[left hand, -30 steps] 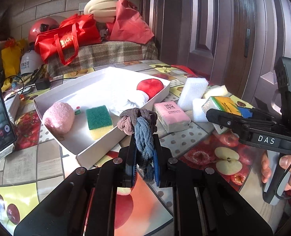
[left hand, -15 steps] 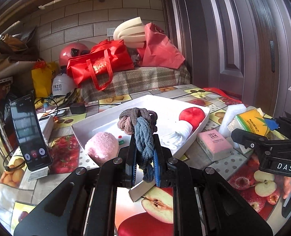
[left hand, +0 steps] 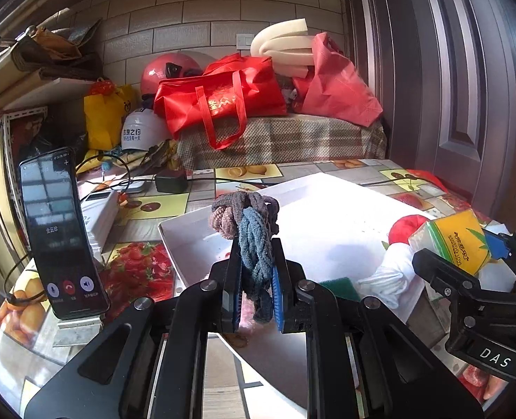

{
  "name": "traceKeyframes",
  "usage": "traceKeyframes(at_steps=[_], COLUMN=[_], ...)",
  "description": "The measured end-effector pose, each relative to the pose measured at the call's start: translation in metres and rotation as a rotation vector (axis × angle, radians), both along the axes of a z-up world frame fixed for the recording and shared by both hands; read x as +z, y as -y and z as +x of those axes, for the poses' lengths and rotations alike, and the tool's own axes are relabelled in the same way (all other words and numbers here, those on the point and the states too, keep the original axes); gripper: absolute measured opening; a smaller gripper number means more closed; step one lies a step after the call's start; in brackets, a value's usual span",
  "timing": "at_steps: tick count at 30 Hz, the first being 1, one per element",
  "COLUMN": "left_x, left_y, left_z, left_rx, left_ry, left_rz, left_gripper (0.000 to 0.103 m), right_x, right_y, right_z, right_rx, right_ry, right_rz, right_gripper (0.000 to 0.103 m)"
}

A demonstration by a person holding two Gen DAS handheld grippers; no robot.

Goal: Organize soft objects
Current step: 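Carry the rope knot and yellow tissue pack into the tray and open both tools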

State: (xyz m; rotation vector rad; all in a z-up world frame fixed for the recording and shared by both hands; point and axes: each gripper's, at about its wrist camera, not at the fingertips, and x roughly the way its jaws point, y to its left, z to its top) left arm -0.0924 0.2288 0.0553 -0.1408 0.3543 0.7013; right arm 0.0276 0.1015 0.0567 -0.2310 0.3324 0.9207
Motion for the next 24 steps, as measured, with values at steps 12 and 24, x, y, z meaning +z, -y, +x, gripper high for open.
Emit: traceKeyframes(at_steps=[12,24], left_x=[0.005,0.006], left_y=[-0.015,-0.029], left_z=[0.033,0.028], left_rx=[-0.005,0.058], left_ry=[0.006,0.047], left_rz=[0.068,0.017], left_gripper=[0.013,0.097], right_x=[-0.006,-0.008], right_y=[-0.051,-0.063], right_z=[0.042,0.034], right_rx=[-0.072,-0.097], right_ry=[-0.138,-0.094], right_rz=[-0.021,-0.096], right_gripper=[0.073,0.088])
